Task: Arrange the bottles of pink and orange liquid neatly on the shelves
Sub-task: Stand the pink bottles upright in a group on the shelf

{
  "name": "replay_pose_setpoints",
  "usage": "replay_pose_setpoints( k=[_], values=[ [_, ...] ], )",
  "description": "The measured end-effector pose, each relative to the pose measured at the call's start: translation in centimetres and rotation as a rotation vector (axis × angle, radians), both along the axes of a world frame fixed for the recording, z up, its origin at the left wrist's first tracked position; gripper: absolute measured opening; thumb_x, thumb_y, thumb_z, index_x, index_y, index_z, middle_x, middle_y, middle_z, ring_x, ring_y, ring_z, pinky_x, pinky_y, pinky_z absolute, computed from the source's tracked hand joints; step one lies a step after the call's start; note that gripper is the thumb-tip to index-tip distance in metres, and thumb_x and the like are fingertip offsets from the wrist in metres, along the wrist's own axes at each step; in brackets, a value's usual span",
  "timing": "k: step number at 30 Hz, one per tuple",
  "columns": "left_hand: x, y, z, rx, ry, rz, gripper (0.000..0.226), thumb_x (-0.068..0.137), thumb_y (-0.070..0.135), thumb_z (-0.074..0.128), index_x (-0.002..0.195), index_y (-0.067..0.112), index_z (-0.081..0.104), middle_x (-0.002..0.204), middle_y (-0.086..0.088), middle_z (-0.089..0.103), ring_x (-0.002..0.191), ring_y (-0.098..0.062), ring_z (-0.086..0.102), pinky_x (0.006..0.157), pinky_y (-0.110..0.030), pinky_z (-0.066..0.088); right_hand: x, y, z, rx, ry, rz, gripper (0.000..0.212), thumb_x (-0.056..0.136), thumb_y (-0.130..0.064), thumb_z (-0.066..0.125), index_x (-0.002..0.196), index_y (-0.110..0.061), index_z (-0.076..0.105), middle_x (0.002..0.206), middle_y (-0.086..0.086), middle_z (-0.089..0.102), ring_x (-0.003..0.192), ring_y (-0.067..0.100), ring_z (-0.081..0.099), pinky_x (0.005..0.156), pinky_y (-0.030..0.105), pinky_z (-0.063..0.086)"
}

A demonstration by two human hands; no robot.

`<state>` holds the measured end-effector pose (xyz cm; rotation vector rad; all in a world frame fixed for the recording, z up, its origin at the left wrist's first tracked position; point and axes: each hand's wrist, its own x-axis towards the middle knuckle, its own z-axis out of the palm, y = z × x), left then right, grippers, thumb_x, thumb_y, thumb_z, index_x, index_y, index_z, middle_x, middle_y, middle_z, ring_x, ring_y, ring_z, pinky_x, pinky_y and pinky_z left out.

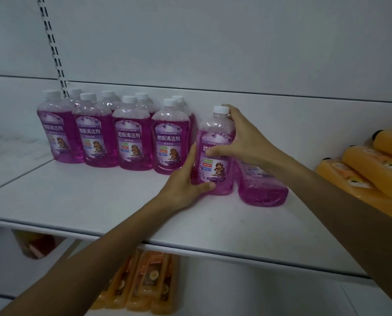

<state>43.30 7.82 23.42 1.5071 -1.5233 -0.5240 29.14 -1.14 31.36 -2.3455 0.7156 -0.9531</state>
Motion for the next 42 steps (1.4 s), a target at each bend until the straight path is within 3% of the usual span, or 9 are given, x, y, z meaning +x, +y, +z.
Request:
replay_pose_setpoints(
  k=[2, 5, 7, 11, 28, 32, 36, 39, 42],
  values=[
    [-0.1, 0.1, -0.1, -0.003, -0.062, 0.047, 0.1, 0.081, 0.023, 0.071, 0.151, 0.028, 0.0, 0.133, 0.005, 0.053, 0.114, -0.007, 0.053, 0.097, -0.02, 0.044, 0.3, 0.1, -0.1, -0.075, 0.022, -0.008, 0.12, 0.064, -0.03, 0.086, 0.15, -0.029, 0.003, 0.134, 0.0, 0.039, 0.115, 0.011, 0.047, 0.095, 0.023, 0.042],
    [-0.5, 0.0, -0.4, -0.001, -0.409, 0.205, 0.087, 0.083, 0.041, 0.065, 0.149, 0.022, 0.01, 0.135, -0.003, 0.053, 0.117, -0.022, 0.055, 0.099, -0.041, 0.045, 0.4, 0.0, -0.2, -0.216, 0.056, -0.039, 0.11, 0.067, -0.032, 0.085, 0.149, -0.032, 0.012, 0.127, -0.003, 0.045, 0.111, 0.014, 0.048, 0.086, 0.024, 0.042],
    [-0.9, 0.3, -0.3, 0.066, -0.672, 0.331, 0.067, 0.086, 0.045, 0.055, 0.139, 0.014, 0.029, 0.129, -0.006, 0.055, 0.117, -0.026, 0.052, 0.101, -0.042, 0.039, 0.5, -0.6, 0.0, -0.272, 0.108, -0.109, 0.1, 0.066, -0.037, 0.084, 0.145, -0.032, 0.022, 0.119, -0.003, 0.046, 0.11, 0.019, 0.044, 0.087, 0.035, 0.043],
    [-1.2, 0.8, 0.2, 0.188, -0.853, 0.3, 0.046, 0.092, 0.042, 0.042, 0.12, 0.007, 0.049, 0.122, -0.011, 0.054, 0.115, -0.026, 0.047, 0.098, -0.04, 0.036, 1.6, -1.8, 0.2, -0.35, 0.215, -0.271, 0.098, 0.068, -0.038, 0.082, 0.145, -0.031, 0.022, 0.136, 0.011, 0.034, 0.125, 0.027, 0.033, 0.087, 0.038, 0.04],
    [-0.5, 0.5, -0.2, 0.148, -0.755, 0.239, 0.044, 0.091, 0.04, 0.046, 0.123, 0.01, 0.049, 0.124, -0.01, 0.051, 0.115, -0.029, 0.043, 0.097, -0.041, 0.034, 4.6, -4.2, -0.5, -0.336, 0.205, -0.436, 0.102, 0.074, -0.036, 0.078, 0.151, -0.018, 0.012, 0.13, 0.019, 0.037, 0.118, 0.031, 0.04, 0.096, 0.035, 0.037],
    [-0.5, 1.3, -0.1, -0.035, -0.513, 0.024, 0.034, 0.089, 0.028, 0.055, 0.119, 0.012, 0.052, 0.111, -0.004, 0.061, 0.098, -0.021, 0.056, 0.085, -0.035, 0.047, 1.7, -3.9, 0.0, -0.12, 0.013, -0.397, 0.093, 0.08, -0.038, 0.072, 0.15, -0.017, 0.016, 0.132, 0.013, 0.043, 0.106, 0.021, 0.053, 0.091, 0.032, 0.045],
    [-0.9, 1.4, 0.2, -0.04, -0.461, -0.128, 0.037, 0.09, 0.032, 0.056, 0.124, 0.019, 0.048, 0.115, 0.003, 0.059, 0.095, -0.012, 0.056, 0.084, -0.029, 0.047, -2.5, -3.8, -0.7, -0.114, 0.202, -0.479, 0.07, 0.087, -0.041, 0.063, 0.144, -0.016, 0.033, 0.137, 0.014, 0.045, 0.119, 0.025, 0.05, 0.099, 0.034, 0.039],
    [-1.2, 1.1, 0.5, 0.038, -0.389, -0.11, 0.041, 0.091, 0.04, 0.053, 0.126, 0.02, 0.05, 0.118, 0.003, 0.06, 0.102, -0.011, 0.055, 0.09, -0.028, 0.045, -4.7, -3.6, -1.6, 0.13, 0.331, -0.508, 0.069, 0.088, -0.049, 0.057, 0.144, -0.016, 0.035, 0.143, 0.014, 0.044, 0.128, 0.027, 0.045, 0.102, 0.031, 0.035],
    [-2.6, 0.7, 1.3, 0.156, -0.318, -0.073, 0.051, 0.091, 0.052, 0.047, 0.123, 0.015, 0.056, 0.119, 0.0, 0.061, 0.108, -0.017, 0.055, 0.096, -0.034, 0.043, -4.7, -2.7, -3.0, 0.335, 0.404, -0.465, 0.063, 0.089, -0.056, 0.05, 0.138, -0.017, 0.042, 0.138, 0.01, 0.048, 0.111, 0.024, 0.051, 0.09, 0.03, 0.039]
  ],
)
